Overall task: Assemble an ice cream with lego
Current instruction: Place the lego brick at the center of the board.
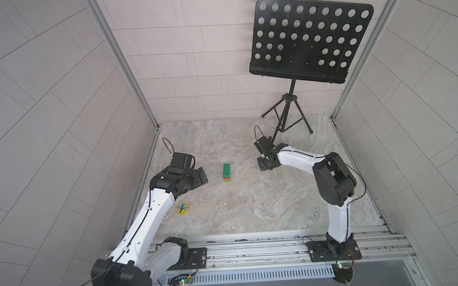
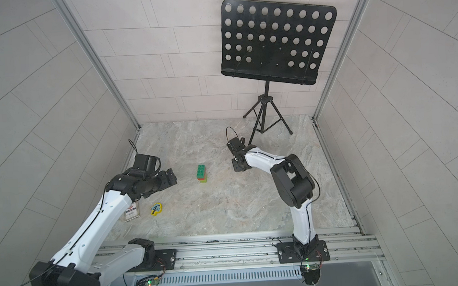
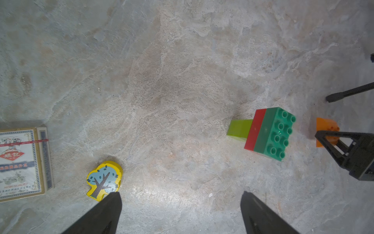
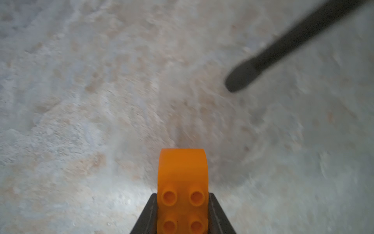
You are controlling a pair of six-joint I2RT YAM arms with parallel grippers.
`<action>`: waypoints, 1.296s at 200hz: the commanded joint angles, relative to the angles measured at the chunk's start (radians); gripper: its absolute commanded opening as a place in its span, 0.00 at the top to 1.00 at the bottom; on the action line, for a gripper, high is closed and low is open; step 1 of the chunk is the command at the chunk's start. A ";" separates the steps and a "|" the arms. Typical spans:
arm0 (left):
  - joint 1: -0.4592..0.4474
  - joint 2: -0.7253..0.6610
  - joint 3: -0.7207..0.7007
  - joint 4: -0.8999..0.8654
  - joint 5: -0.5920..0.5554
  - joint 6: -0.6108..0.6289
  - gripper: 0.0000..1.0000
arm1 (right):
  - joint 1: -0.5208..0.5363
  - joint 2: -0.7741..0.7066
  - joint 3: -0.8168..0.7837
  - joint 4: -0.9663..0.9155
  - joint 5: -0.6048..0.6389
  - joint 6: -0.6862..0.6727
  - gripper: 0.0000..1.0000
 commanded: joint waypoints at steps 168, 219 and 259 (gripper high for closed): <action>-0.070 -0.081 0.009 0.021 0.011 0.069 0.00 | 0.149 -0.264 -0.288 0.141 0.133 0.534 0.00; -0.112 -0.093 0.054 0.043 -0.063 0.085 0.00 | -0.213 -0.470 -0.543 0.360 -0.053 0.448 0.00; -0.559 0.195 0.385 -0.051 -0.330 0.030 0.00 | -0.314 -0.531 -0.690 0.388 0.073 0.499 0.09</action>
